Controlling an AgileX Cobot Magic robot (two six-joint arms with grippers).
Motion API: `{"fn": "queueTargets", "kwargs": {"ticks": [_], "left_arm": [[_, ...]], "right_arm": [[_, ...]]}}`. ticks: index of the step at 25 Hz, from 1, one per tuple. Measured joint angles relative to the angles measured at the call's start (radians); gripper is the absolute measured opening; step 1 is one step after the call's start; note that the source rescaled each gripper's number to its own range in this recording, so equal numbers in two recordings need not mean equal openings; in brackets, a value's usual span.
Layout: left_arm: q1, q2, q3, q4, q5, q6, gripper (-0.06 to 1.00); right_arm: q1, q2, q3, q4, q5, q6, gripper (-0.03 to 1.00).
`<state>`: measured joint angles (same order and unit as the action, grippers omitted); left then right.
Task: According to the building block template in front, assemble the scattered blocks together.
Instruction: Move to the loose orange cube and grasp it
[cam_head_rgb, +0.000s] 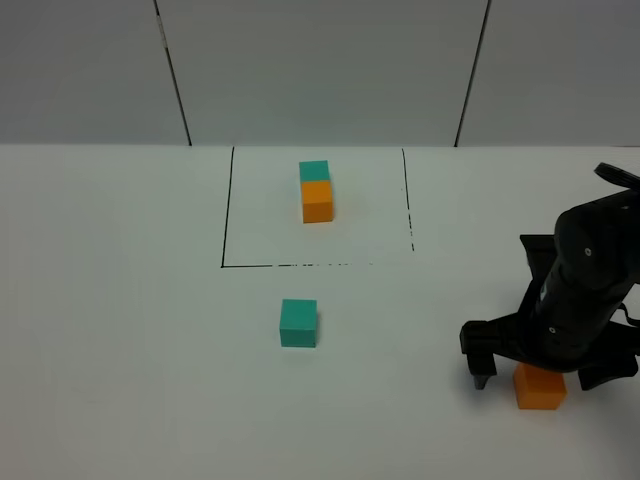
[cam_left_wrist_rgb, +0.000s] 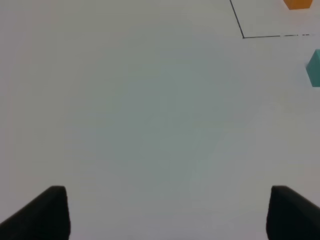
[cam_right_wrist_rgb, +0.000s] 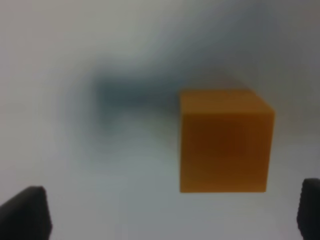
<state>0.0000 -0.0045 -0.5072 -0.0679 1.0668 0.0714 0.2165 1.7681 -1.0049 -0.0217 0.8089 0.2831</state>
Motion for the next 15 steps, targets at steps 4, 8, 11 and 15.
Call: {"fn": "queueTargets", "kwargs": {"ticks": [4,8,11,15], "left_arm": [[0.000,0.000,0.000,0.000,0.001,0.000,0.69],[0.000,0.000,0.000,0.000,0.001,0.000,0.69],[0.000,0.000,0.000,0.000,0.001,0.000,0.69],[0.000,0.000,0.000,0.000,0.001,0.000,0.69]], "right_arm": [[0.000,0.037,0.000,-0.048,-0.014,0.023,0.99],[-0.002,0.045,0.000,-0.059,-0.054,0.030,0.99],[-0.009,0.052,0.000,-0.062,-0.067,0.033,0.99],[-0.031,0.084,0.000,-0.055,-0.074,0.030,0.99]]}}
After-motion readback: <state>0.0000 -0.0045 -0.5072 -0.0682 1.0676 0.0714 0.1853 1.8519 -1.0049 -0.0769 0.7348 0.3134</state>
